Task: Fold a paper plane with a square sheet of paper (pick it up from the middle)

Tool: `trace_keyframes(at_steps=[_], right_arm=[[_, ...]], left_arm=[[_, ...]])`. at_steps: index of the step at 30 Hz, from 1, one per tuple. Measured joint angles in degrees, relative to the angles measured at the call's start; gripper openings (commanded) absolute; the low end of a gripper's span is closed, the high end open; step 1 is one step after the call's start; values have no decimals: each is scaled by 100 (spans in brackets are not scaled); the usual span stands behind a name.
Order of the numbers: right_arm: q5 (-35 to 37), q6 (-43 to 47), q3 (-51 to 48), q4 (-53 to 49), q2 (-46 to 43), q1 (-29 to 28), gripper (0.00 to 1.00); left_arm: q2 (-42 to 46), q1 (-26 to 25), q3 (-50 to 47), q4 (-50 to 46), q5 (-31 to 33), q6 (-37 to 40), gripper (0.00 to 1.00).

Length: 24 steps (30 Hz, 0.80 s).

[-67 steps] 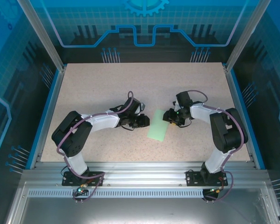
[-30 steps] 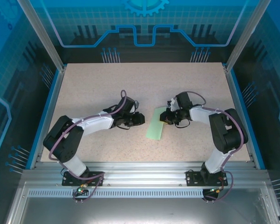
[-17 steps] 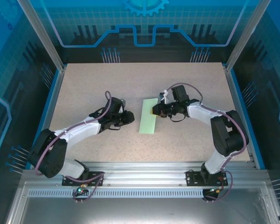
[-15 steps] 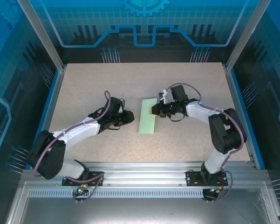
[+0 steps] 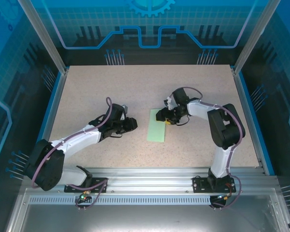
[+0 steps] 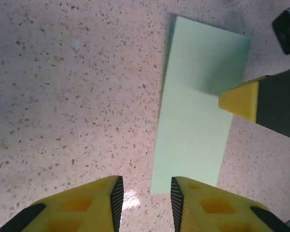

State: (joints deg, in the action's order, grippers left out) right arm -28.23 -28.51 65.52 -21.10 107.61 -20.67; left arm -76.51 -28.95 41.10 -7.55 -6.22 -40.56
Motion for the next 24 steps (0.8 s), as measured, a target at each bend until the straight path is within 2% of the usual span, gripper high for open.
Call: trace_keyframes(at_steps=[1,6,10,14,16,20,24], right_arm=[[264,57,-4,-149,-181,-11,73],[1543,400,-179,-490,-1423,-404,88],[2428,723,-308,-667,-2302,-1115,91],[2894,627,-284,-988,-2282,-1108,89],[2817,424,-328,-1047,-2046,-850,87],[2159,-127,-960,-564,-1749,-284,82],[1644,-516,-1298,-175,-1552,-216,74]], left_arm=[[44,4,-17,-26,2,2,36],[199,111,-103,-31,0,15,38],[326,236,-240,-24,0,15,39],[345,330,-273,-28,0,15,39],[345,341,-273,-17,-2,15,39],[345,345,-273,17,-85,31,42],[240,352,-271,227,-509,109,41]])
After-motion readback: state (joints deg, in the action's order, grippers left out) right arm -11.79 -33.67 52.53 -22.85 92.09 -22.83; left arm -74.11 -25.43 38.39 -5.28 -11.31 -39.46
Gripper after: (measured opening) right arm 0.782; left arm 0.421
